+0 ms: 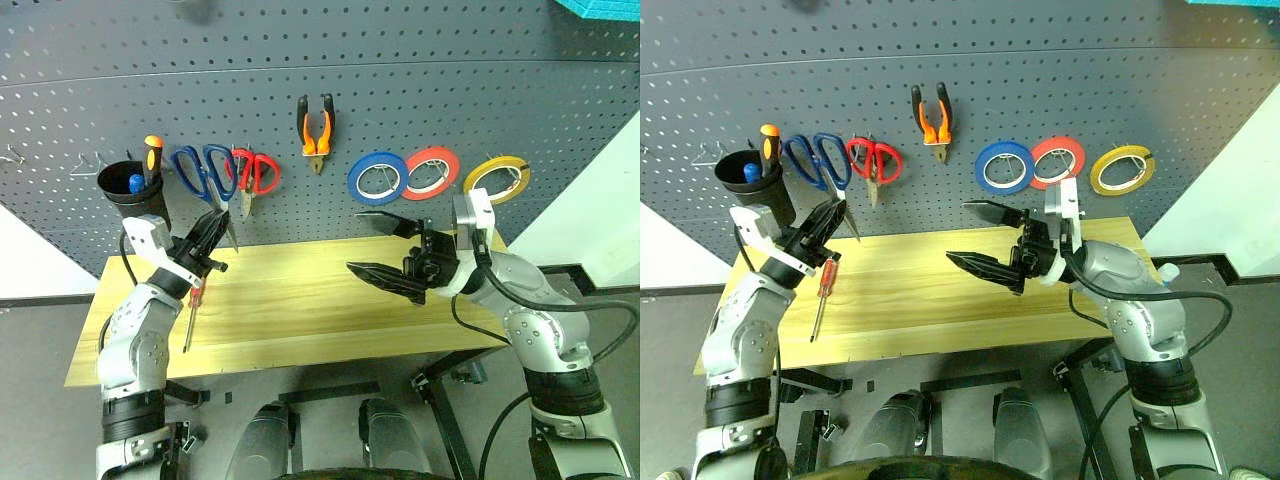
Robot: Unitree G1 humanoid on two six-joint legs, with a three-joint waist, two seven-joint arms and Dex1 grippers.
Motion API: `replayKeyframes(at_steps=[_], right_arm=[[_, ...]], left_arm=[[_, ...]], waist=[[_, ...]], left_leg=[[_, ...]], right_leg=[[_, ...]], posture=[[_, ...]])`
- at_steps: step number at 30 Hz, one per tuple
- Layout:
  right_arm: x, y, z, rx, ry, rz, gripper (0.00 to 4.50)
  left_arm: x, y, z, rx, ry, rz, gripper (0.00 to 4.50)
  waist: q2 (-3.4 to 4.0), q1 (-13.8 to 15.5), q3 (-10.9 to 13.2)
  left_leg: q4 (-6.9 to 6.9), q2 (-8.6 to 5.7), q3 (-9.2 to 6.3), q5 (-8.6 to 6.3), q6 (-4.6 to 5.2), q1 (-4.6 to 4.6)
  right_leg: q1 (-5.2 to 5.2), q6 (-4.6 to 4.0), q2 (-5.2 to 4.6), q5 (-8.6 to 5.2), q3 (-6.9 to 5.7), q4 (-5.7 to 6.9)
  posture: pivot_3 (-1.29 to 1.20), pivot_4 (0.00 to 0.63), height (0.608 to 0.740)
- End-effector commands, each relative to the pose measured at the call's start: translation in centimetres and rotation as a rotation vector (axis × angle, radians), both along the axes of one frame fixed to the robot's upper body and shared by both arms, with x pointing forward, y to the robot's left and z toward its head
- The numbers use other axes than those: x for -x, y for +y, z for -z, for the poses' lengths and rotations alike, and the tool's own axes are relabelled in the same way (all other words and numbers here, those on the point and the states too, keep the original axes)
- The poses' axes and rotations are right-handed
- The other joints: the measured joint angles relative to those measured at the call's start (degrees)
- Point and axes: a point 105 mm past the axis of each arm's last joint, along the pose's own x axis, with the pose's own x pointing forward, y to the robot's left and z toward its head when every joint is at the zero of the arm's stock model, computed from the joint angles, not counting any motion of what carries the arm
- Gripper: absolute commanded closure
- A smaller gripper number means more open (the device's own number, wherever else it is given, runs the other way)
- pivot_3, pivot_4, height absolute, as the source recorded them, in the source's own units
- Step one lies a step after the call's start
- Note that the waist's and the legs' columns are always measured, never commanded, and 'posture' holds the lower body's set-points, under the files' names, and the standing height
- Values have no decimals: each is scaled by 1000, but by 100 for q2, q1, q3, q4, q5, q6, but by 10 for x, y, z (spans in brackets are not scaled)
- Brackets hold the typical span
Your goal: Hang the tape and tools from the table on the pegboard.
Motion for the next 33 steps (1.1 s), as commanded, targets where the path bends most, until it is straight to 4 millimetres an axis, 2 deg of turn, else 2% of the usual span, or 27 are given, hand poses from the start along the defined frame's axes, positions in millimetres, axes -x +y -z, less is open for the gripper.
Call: replayKeyframes(at_steps=[1,11,16,20,25,27,29,33], right_arm=[[7,0,-11,-10,-63,1,0],[7,-2,-10,-6,-66,28,0],[8,-1,-7,7,-62,31,0],[8,0,-2,49,-71,31,0],[9,5,12,105,-80,27,0],[9,7,14,107,-79,25,0],[10,8,17,114,-76,21,0],[11,8,23,133,-72,24,0]], left_arm=[[-8,-2,-9,-29,-38,-12,4009],[-22,-6,13,-84,44,9,4009],[-26,-4,22,-125,104,-33,2376],[-33,15,59,-294,355,-177,1028],[-27,33,101,-283,659,-188,1028],[-28,43,115,-241,782,-218,668],[-30,49,124,-205,874,-242,114],[-35,63,138,-280,993,-305,10]], waist=[[0,-2,-1],[-2,-10,-7],[0,-15,-10],[3,-22,-17],[3,-85,-23],[3,-109,-23],[2,-123,-23],[1,-138,-24]], left_leg=[[0,0,0,0,0,0],[2,1,0,0,0,0],[1,0,0,0,0,0],[2,1,-1,0,0,3],[1,1,-2,0,0,4],[2,1,-4,0,0,4],[5,1,-6,0,0,4],[8,1,-8,0,0,4]], right_leg=[[0,0,0,0,1,0],[1,0,2,0,1,1],[0,1,2,0,1,1],[1,1,3,1,1,6],[1,3,4,0,0,9],[2,3,4,0,-1,10],[2,3,5,0,-1,12],[2,5,5,0,-3,15]], posture=[[-93,76,740],[-104,73,740],[-103,73,740],[-102,75,740],[-84,87,740],[-80,90,740],[-75,94,740],[-86,95,740]])
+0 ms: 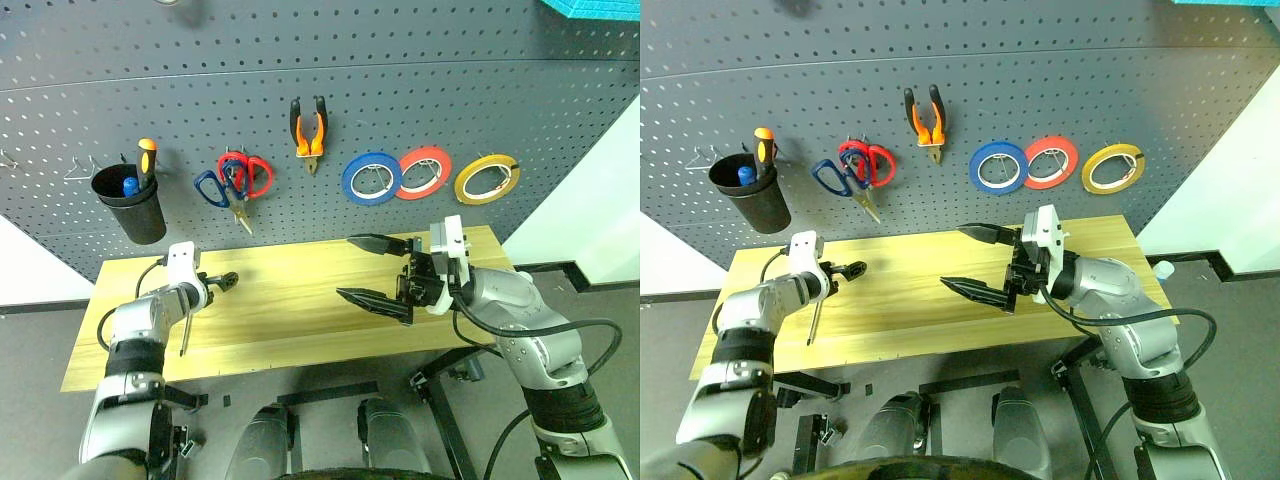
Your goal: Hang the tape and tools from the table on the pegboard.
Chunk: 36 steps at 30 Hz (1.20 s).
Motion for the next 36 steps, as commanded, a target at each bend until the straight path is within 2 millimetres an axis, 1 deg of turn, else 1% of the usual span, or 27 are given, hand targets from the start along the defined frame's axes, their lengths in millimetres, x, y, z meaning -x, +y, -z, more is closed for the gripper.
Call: replayKeyframes(at_steps=[1,5,7,9,12,14,20,24,27,28,35,36], right_arm=[[4,1,-4,3,-39,-5,0],[5,-3,-1,21,-32,14,0],[7,-7,6,66,-33,17,0],[9,-11,18,143,-62,12,0],[14,-15,31,221,-84,-4,0],[16,-16,36,235,-83,-7,0],[18,-16,39,239,-86,-8,0],[18,-16,40,236,-82,-7,0],[17,-16,40,233,-81,-4,0],[17,-16,40,231,-82,-3,0],[15,-17,39,226,-86,5,0],[15,-17,38,225,-86,6,0]], left_arm=[[-3,23,6,-103,77,-56,10],[-6,39,10,-156,120,-115,10],[-5,46,12,-188,146,-149,10],[-4,51,15,-208,164,-173,10],[-2,53,18,-211,180,-187,10],[-2,53,19,-215,186,-190,10],[-4,52,18,-205,183,-202,10],[2,59,23,-210,209,-237,10],[5,62,25,-195,219,-267,563],[5,62,25,-189,217,-274,849],[8,66,27,-175,210,-296,3319],[9,66,28,-174,216,-298,3575]], waist=[[0,-8,0],[-1,-18,0],[-1,-14,0],[-1,-12,0],[-1,-16,0],[-3,-18,0],[-4,-22,0],[-4,-27,0],[-4,-24,0],[-4,-22,0],[-4,-21,0],[-4,-21,0]], left_leg=[[-1,0,0,0,0,0],[-3,0,2,0,0,0],[-3,0,1,0,0,0],[-3,0,2,0,0,0],[-3,0,2,0,-1,-1],[-3,0,2,0,-1,-1],[-1,0,2,0,-1,-1],[-2,0,2,0,-1,-1],[-2,0,2,0,-1,-1],[-2,0,2,0,-1,-1],[-1,0,2,0,-1,-1],[-1,0,2,0,-1,-1]], right_leg=[[0,0,0,0,0,0],[-2,1,0,0,1,-2],[-2,2,0,0,1,-3],[-2,2,0,0,1,-3],[-1,6,-1,-1,1,-4],[-1,7,0,-2,0,-3],[-1,15,-1,-3,1,-3],[-1,14,-1,-3,1,-3],[-1,11,-1,-1,1,-2],[-1,10,-1,0,1,-2],[0,10,-1,0,1,-2],[0,10,-1,1,1,-3]], posture=[[-91,96,740],[-113,101,740],[-122,103,740],[-129,105,740],[-131,106,740],[-132,107,740],[-134,110,740],[-133,111,740],[-133,111,740],[-133,111,740],[-134,111,740],[-135,111,740]])
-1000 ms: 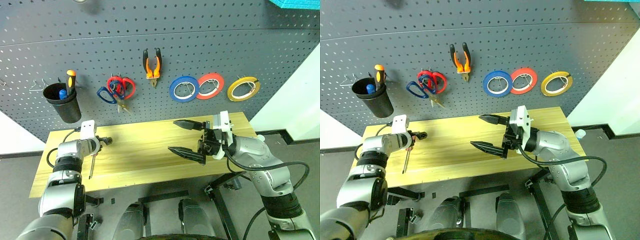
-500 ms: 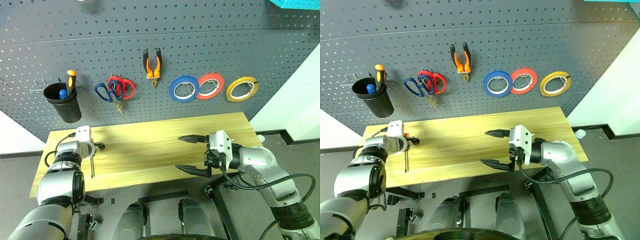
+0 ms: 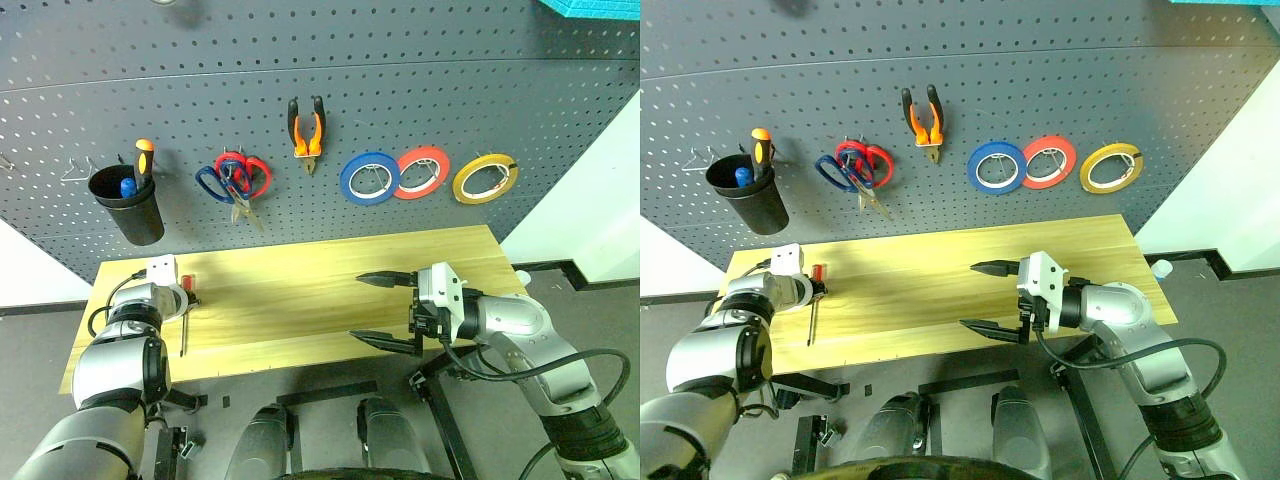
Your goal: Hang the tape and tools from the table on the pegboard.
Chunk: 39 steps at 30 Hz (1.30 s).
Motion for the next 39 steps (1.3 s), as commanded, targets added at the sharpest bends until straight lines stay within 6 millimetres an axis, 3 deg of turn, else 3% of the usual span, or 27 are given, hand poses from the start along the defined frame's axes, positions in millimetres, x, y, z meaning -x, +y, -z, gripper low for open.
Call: replayKeyframes(at_steps=[1,6,10,16,24,29,35,39], right_arm=[[0,0,-8,-23,-36,-5,0],[0,0,-8,-30,-37,-2,0],[-1,1,-21,-80,-53,0,0],[-11,2,-44,-166,-79,-4,0],[-24,9,-95,-401,-50,-52,0],[-24,12,-124,-497,-54,-112,0],[-25,12,-122,-470,-60,-113,0],[-26,11,-119,-463,-54,-105,0]], left_arm=[[2,11,-5,-7,-14,-25,3572],[2,10,-4,1,-13,2,3572],[0,3,-12,62,-102,170,3572],[34,6,-25,44,-184,340,3572],[57,-17,-63,77,-356,533,3572],[69,-49,-109,41,-587,783,3572],[80,-62,-161,112,-859,867,3572],[73,-55,-239,184,-1189,801,3572]], waist=[[0,0,0],[0,-3,0],[0,-65,0],[0,-181,0],[4,9,-2],[5,32,-3],[8,31,-5],[5,60,-6]], left_leg=[[0,0,0,0,0,0],[0,0,0,0,0,0],[-2,0,1,0,0,0],[-13,10,7,-1,-1,5],[-8,18,5,-1,-1,6],[-19,18,7,-1,-1,0],[-21,18,9,-1,-1,-3],[-14,18,8,0,-1,-2]], right_leg=[[0,0,0,0,0,0],[0,0,0,0,0,0],[0,-1,0,1,0,0],[-6,-6,0,2,10,1],[-4,-32,3,-1,8,-3],[-15,-34,3,-1,9,-9],[-17,-37,3,-3,8,-13],[-14,-37,6,-2,6,-10]], posture=[[-135,111,740],[-140,111,740],[-147,109,740],[-113,109,740],[-65,97,740],[-52,88,740],[-46,83,740],[-42,77,740]])
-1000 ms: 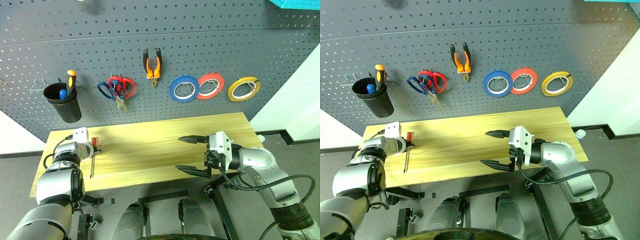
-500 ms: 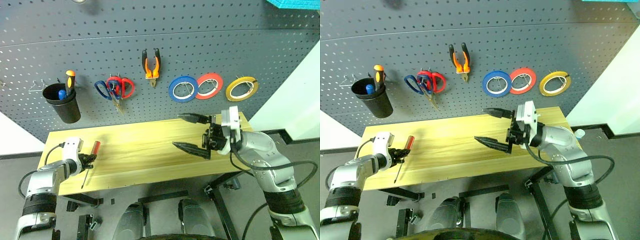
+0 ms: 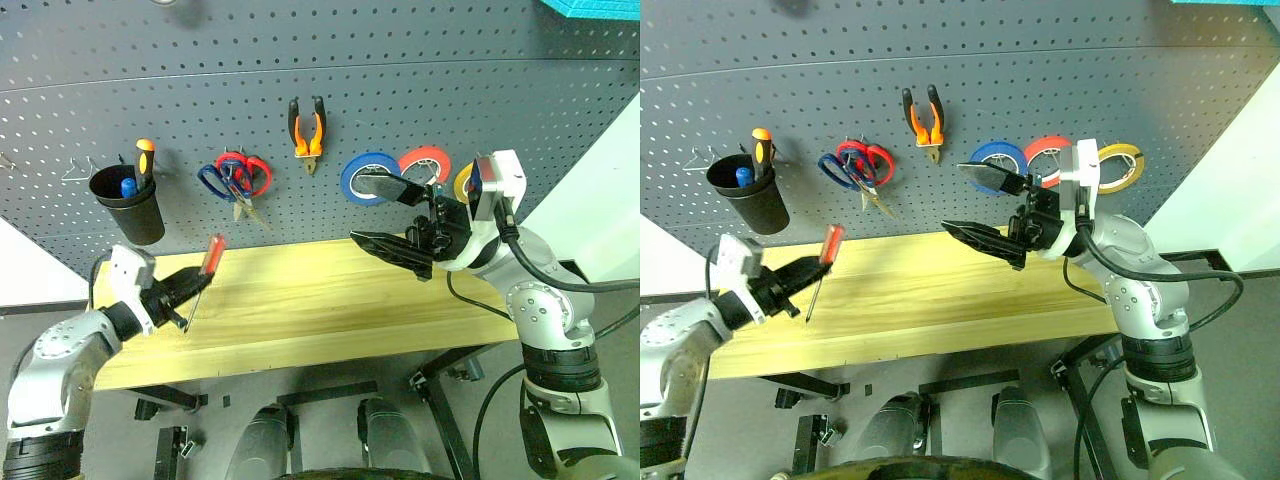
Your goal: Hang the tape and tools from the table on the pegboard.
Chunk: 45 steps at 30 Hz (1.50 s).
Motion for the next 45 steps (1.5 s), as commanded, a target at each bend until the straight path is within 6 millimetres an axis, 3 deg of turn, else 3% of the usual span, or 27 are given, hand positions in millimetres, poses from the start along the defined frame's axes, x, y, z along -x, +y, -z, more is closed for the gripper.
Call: replayKeyframes(at_steps=[1,7,11,19,28,29,33,39,43,45], right_arm=[[1,-2,-4,-3,-22,2,0],[1,-3,-1,2,-16,5,0],[1,-2,1,3,-14,6,0],[3,-3,6,20,-11,22,0],[4,-6,8,27,-1,45,0],[4,-6,9,29,-1,47,0],[4,-7,9,36,1,54,0],[3,-7,12,45,7,56,0],[3,-7,15,54,17,57,0],[4,-8,17,64,23,58,0]], left_arm=[[-3,8,-89,144,-311,-18,3572],[-11,18,-171,223,-547,-45,3572],[-14,25,-201,237,-657,-61,3572],[-45,63,-198,90,-715,-258,3572],[-63,74,-168,63,-657,-311,3572],[-64,77,-165,73,-643,-320,3012],[-64,83,-160,81,-625,-341,2006],[-60,91,-158,89,-620,-369,80],[-48,85,-160,181,-591,-309,80],[-39,72,-157,185,-571,-227,80]], waist=[[-6,19,-3],[-4,-36,-8],[-5,-35,-9],[-18,-28,-27],[-23,-45,-33],[-23,-47,-33],[-24,-45,-36],[-26,-47,-45],[-30,-53,-49],[-32,-50,-51]], left_leg=[[4,0,-5,0,1,-2],[5,-2,3,0,1,2],[3,-1,4,1,1,4],[3,0,6,1,1,5],[4,1,4,1,1,3],[5,1,5,1,1,3],[5,1,4,1,1,3],[5,1,4,1,1,4],[5,2,4,1,1,5],[5,3,3,1,1,5]], right_leg=[[1,5,3,3,-3,2],[7,19,4,11,3,-1],[4,19,9,11,4,4],[6,19,12,11,5,3],[4,19,11,12,5,2],[4,19,11,12,5,3],[4,20,11,12,5,5],[5,20,11,12,6,5],[4,19,11,12,6,7],[4,20,11,12,7,7]], posture=[[-42,76,740],[-43,68,740],[-51,59,740],[-73,53,740],[-86,56,740],[-86,56,740],[-87,56,740],[-80,57,740],[-73,59,740],[-68,60,740]])
